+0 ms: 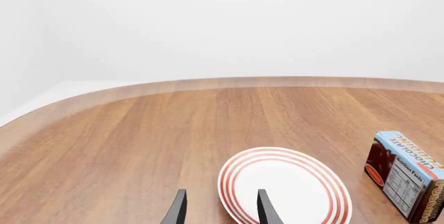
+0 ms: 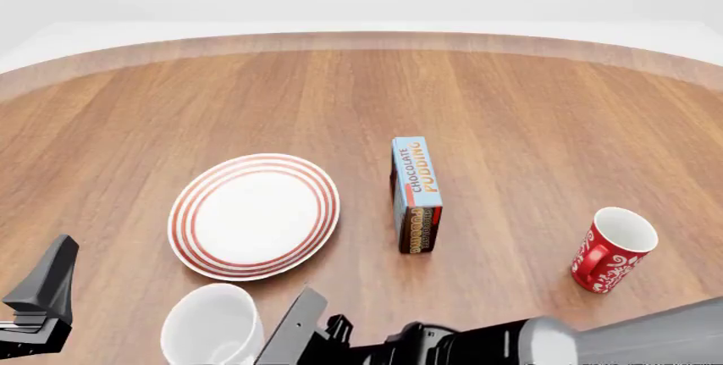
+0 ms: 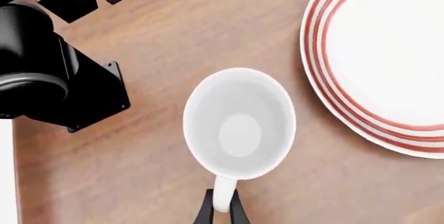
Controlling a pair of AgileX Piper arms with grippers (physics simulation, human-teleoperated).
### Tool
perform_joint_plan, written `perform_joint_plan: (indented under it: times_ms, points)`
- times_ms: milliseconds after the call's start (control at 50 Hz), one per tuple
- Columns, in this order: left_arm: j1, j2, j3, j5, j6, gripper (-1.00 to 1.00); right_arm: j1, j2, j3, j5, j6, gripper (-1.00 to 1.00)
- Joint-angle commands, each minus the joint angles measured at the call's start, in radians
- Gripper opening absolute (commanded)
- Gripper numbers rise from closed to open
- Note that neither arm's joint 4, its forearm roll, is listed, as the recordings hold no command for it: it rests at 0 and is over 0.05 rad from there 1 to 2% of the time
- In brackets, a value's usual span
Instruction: Pick up the white mug and put it on the plate, and put the chocolate pudding to the right of the plate.
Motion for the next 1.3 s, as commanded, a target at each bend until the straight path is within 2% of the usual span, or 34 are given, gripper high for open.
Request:
perform_joint_plan:
  times_ms: [20,560,1300]
  points:
    - [0.0,0.0,0.0,0.0,0.0,1.0,-0.008,-0.011,-0.001,0.008,-0.006,-1.0]
    - [0.0,0.0,0.0,0.0,0.0,1.0,-0.032,-0.119,0.005,0.031,-0.054,-1.0]
    - [0.0,0.0,0.0,0.0,0.0,1.0,-0.114,-0.21,-0.021,0.079,-0.137,-1.0]
